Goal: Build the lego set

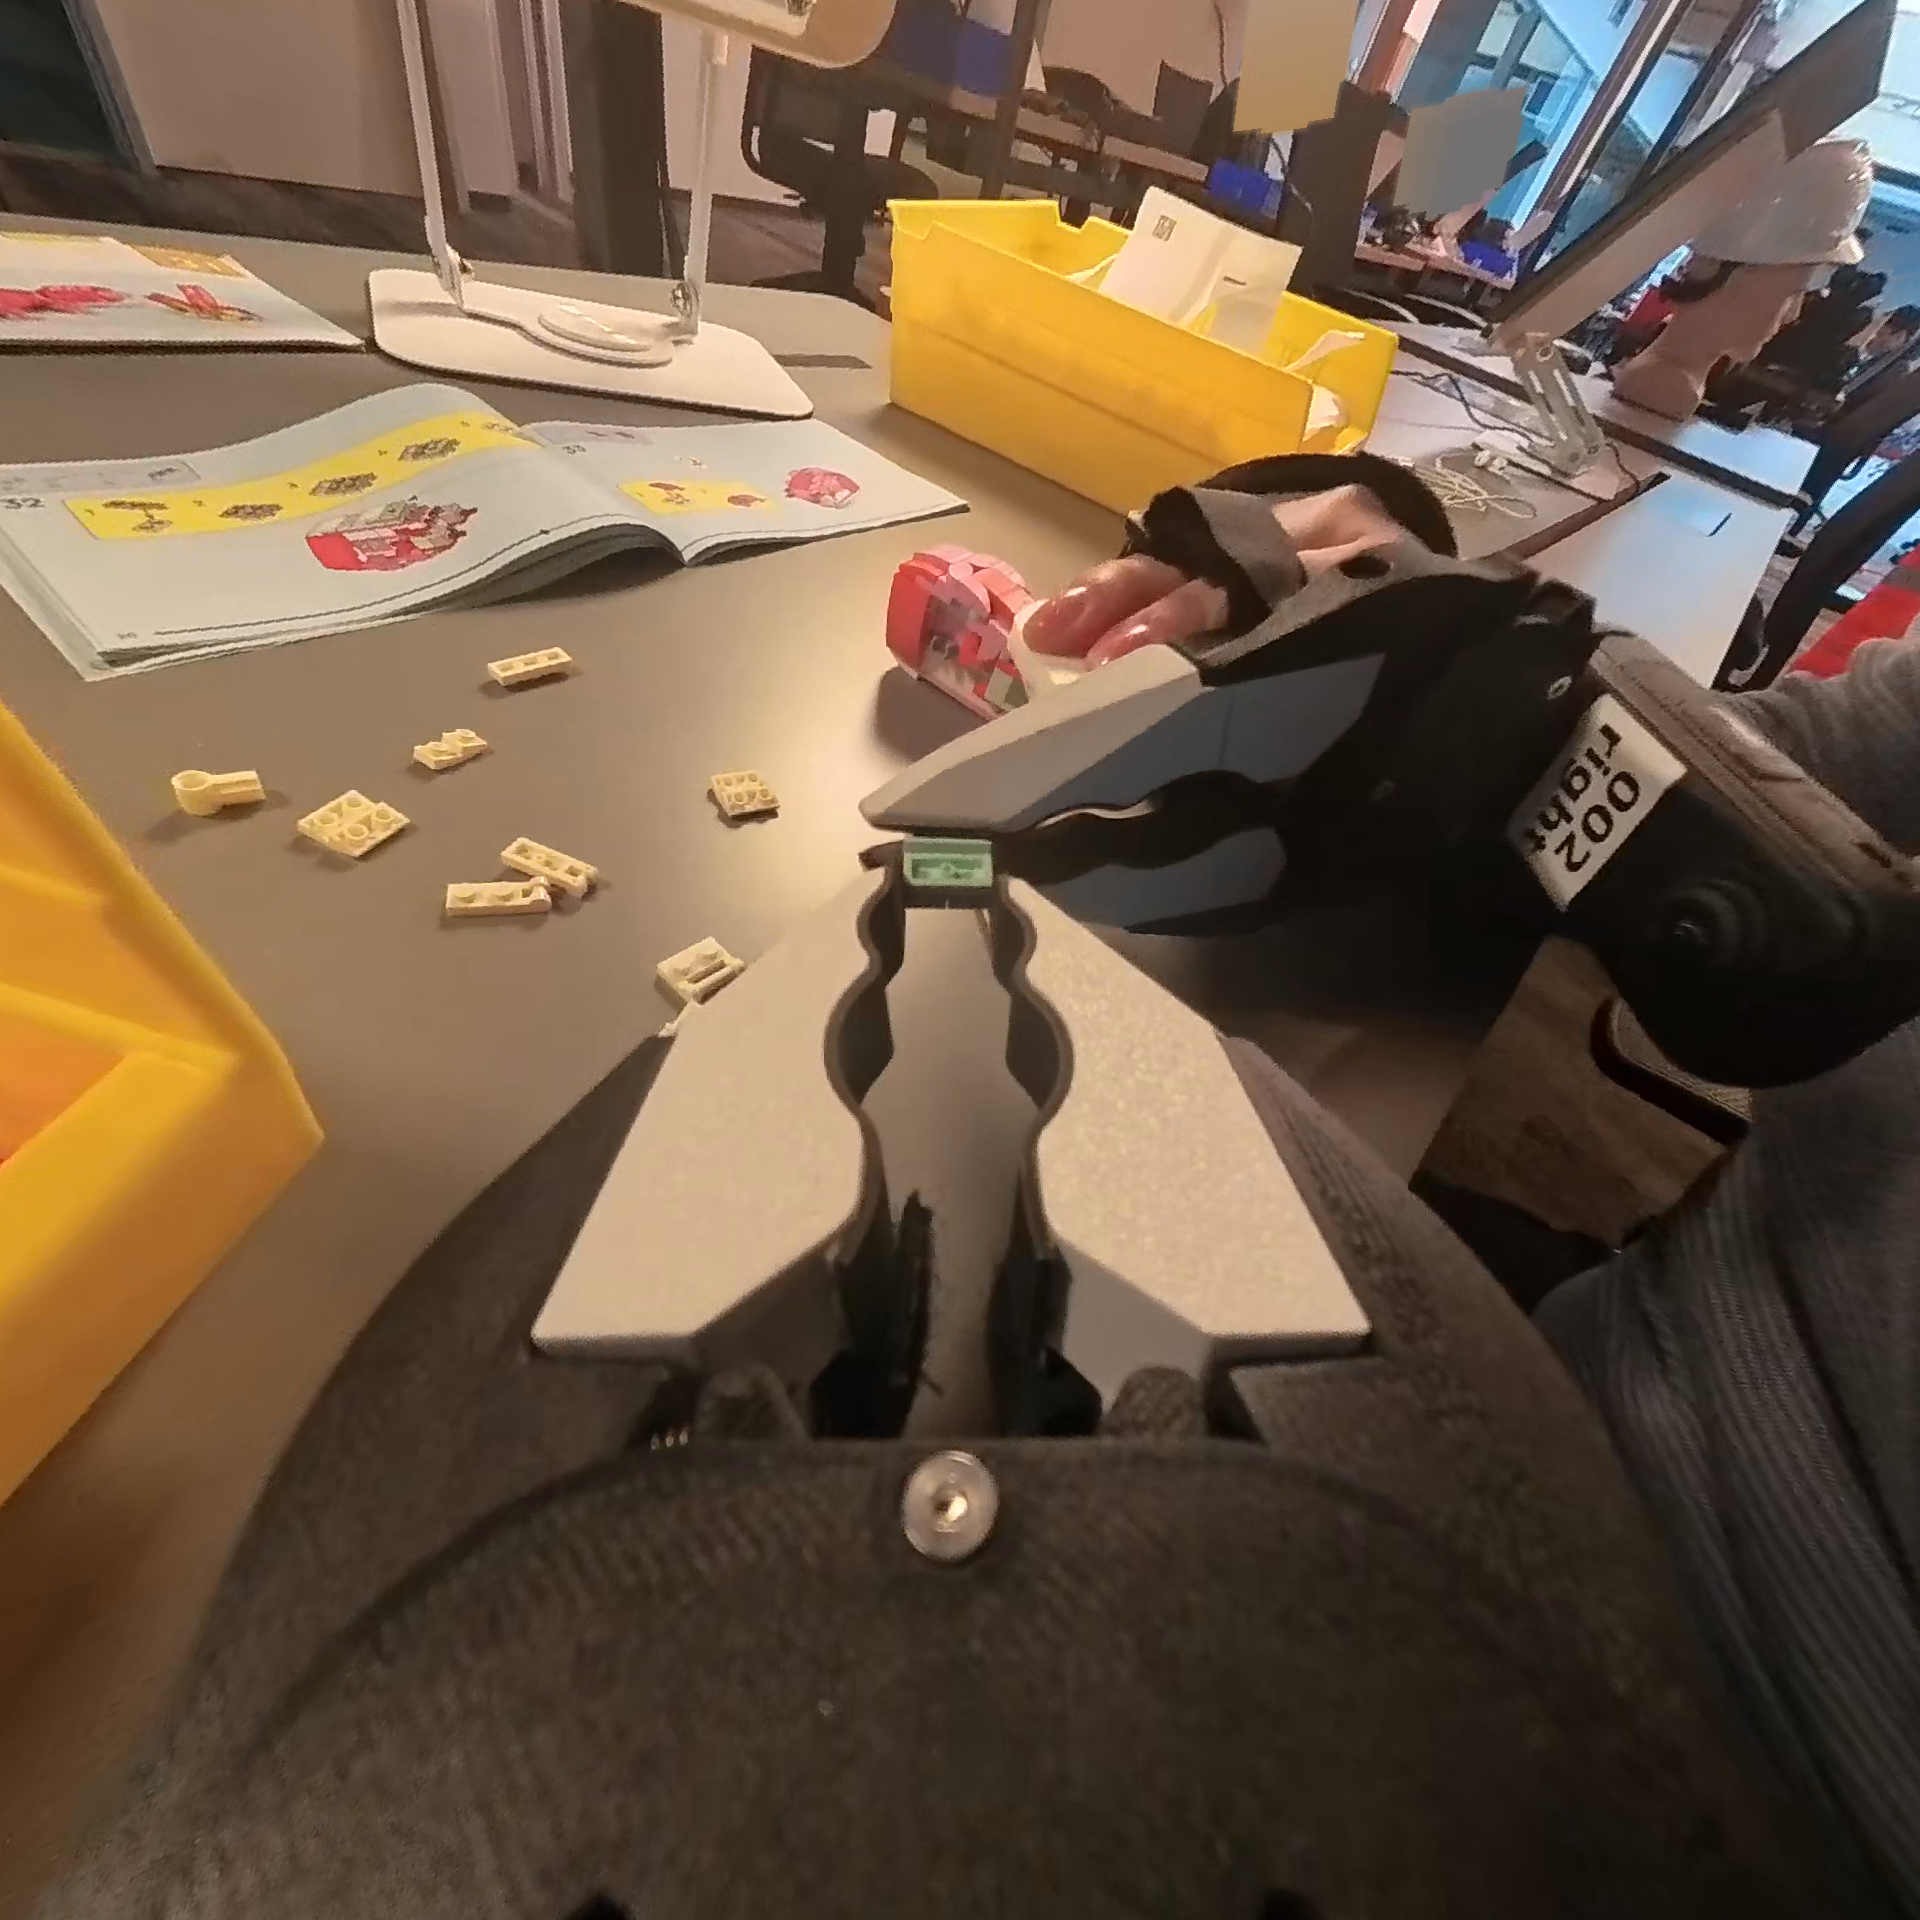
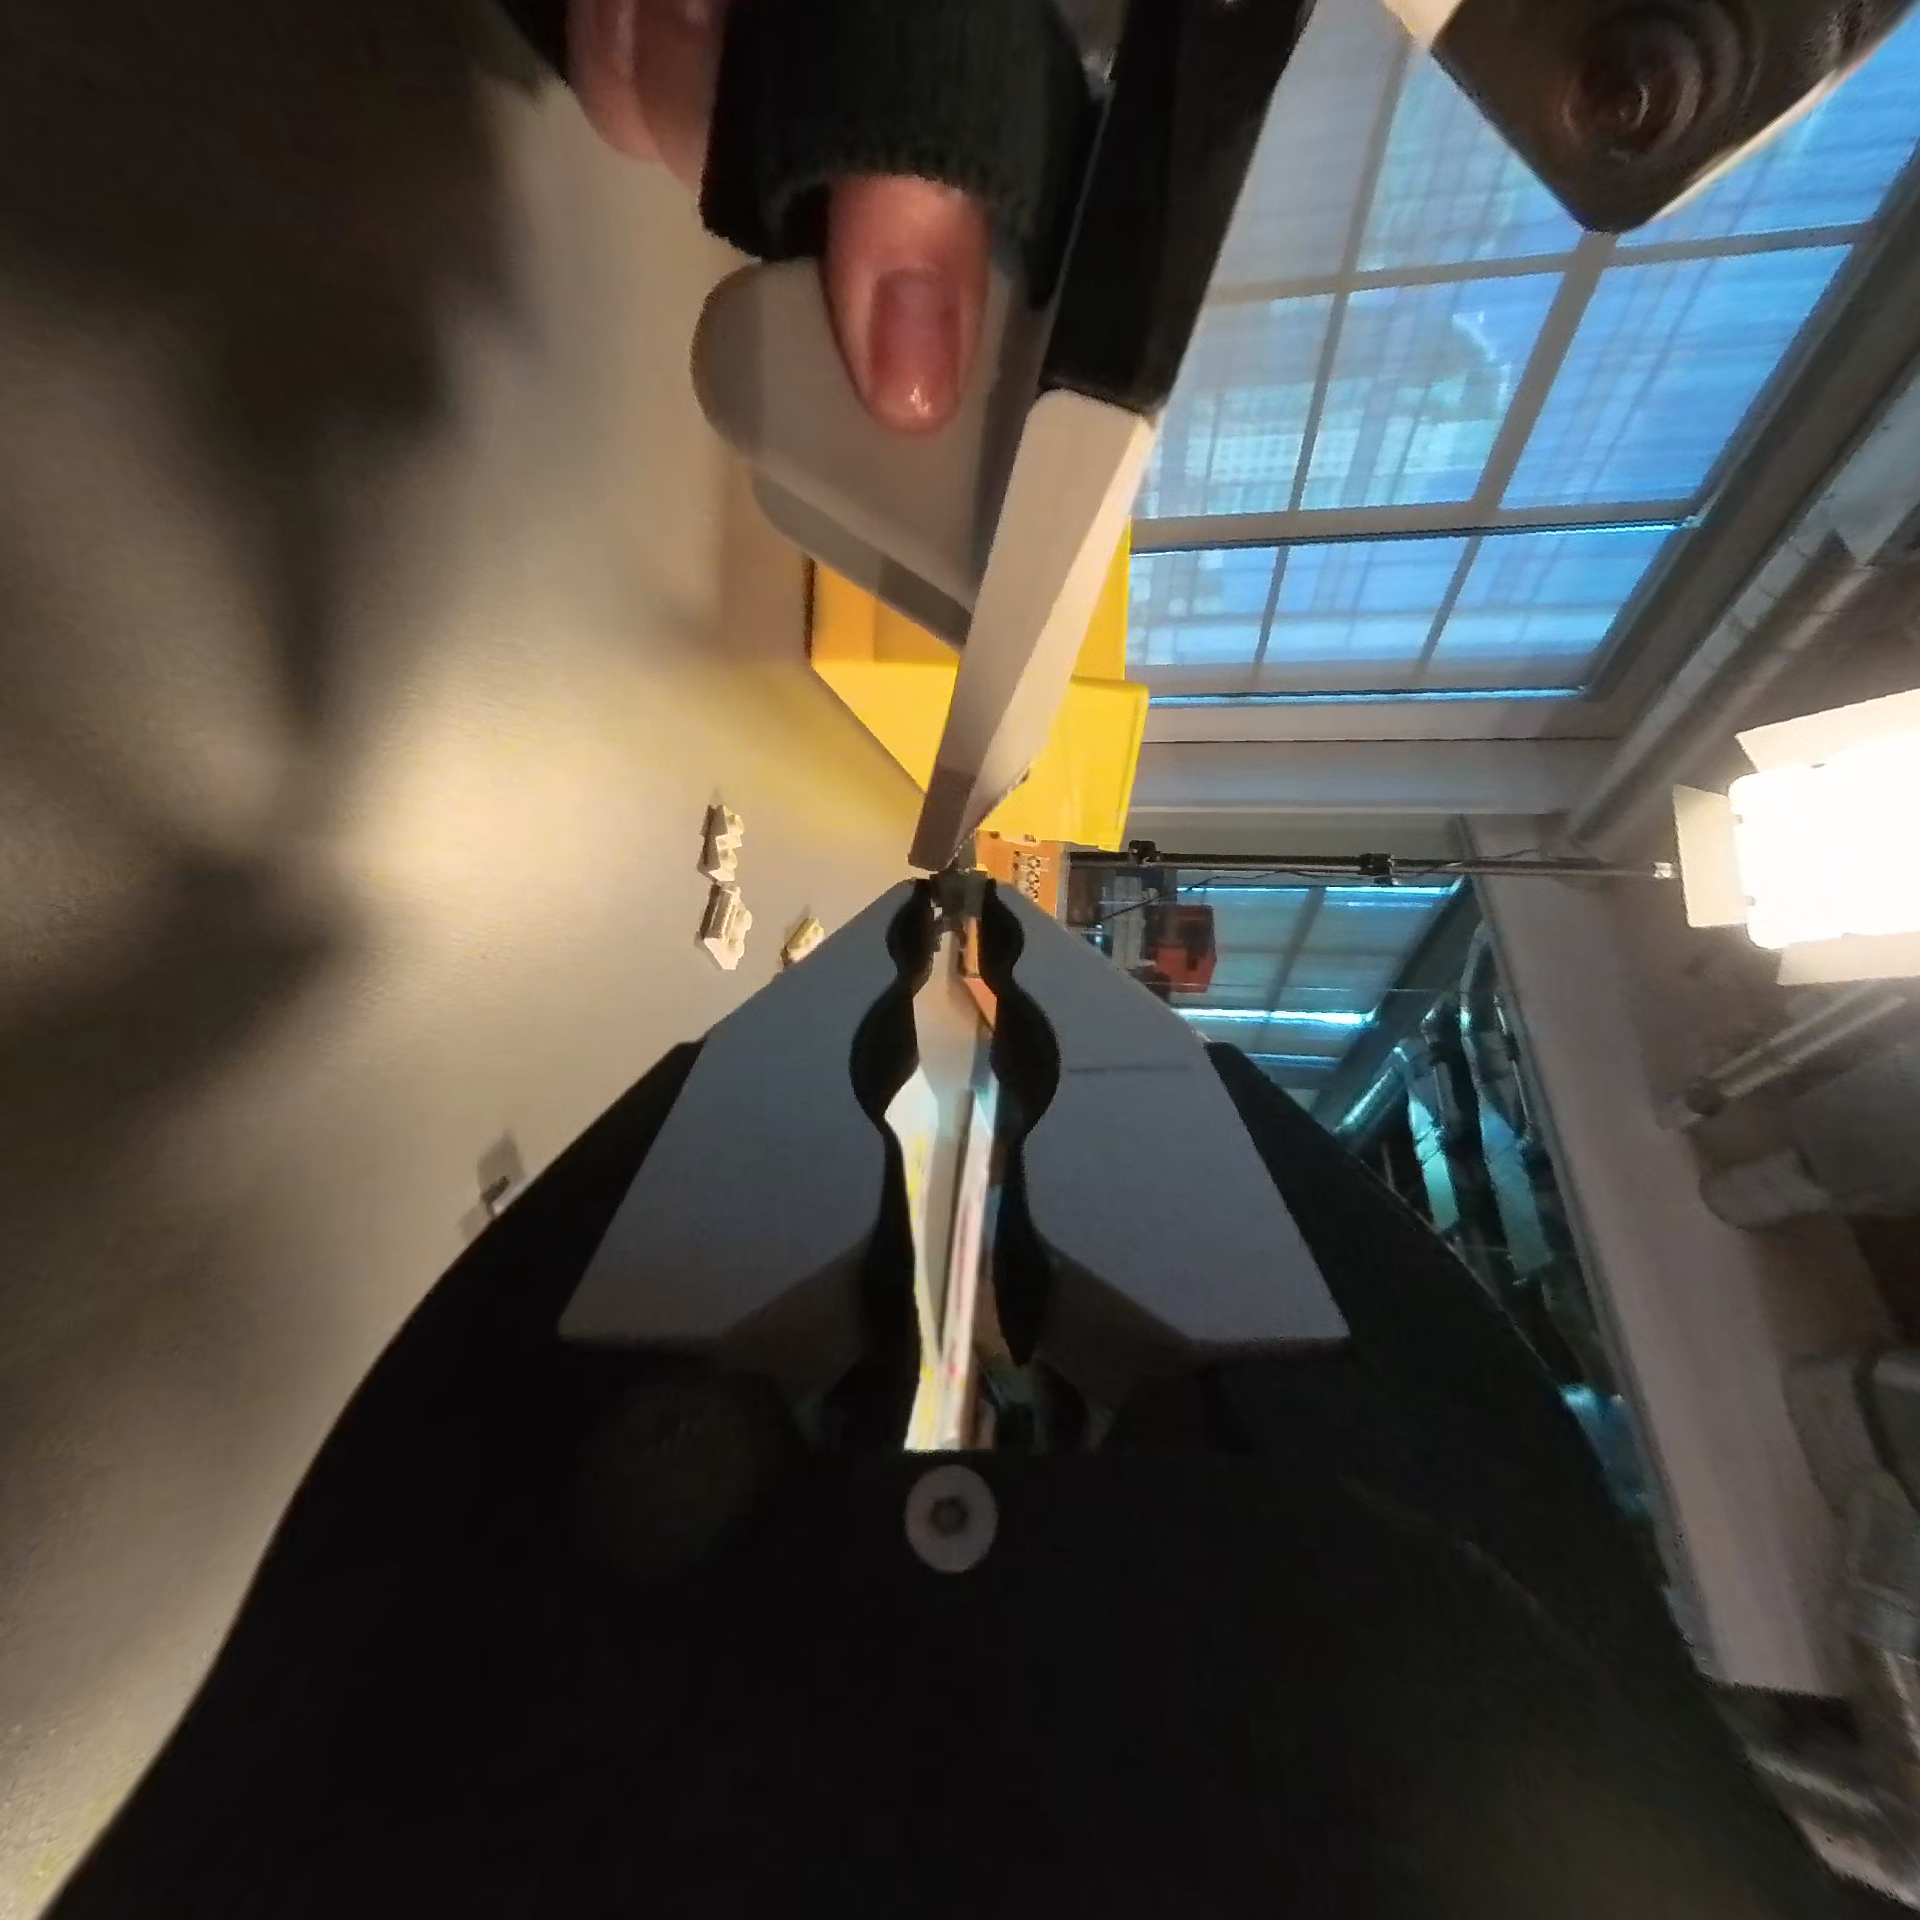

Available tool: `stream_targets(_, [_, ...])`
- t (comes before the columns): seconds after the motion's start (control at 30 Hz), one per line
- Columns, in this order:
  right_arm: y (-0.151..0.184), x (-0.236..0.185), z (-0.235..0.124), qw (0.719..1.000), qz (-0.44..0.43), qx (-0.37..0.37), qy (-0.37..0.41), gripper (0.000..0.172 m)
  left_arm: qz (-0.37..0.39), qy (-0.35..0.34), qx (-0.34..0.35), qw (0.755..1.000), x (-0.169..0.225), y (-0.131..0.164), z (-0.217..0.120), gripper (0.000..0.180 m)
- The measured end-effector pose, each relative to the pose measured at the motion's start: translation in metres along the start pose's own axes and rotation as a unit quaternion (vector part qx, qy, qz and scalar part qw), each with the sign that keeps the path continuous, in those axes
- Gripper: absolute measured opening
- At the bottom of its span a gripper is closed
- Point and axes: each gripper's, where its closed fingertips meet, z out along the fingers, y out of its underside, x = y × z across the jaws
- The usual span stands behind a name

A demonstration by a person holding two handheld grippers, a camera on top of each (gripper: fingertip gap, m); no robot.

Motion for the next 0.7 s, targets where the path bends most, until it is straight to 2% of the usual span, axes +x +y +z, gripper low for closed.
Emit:
stream_targets(0.37, [-0.003,-0.013,0.004,0.996,-0.086,0.0,0.005,0.008,-0.004,-0.024,-0.056,0.998,-0.005,0.016,0.0,0.015])
stream_targets(0.5, [-0.004,-0.019,0.003,0.996,-0.082,0.007,-0.014,0.006,-0.011,-0.023,-0.08,0.996,-0.003,0.023,0.002,0.015])
stream_targets(0.6, [-0.004,-0.017,-0.001,0.998,-0.054,0.017,-0.032,0.006,-0.007,-0.021,-0.073,0.997,0.001,0.02,0.003,0.015])
stream_targets(0.7, [-0.001,-0.016,0.0,0.999,-0.046,0.012,-0.019,0.007,-0.018,-0.023,-0.063,0.998,-0.001,0.018,0.004,0.015])
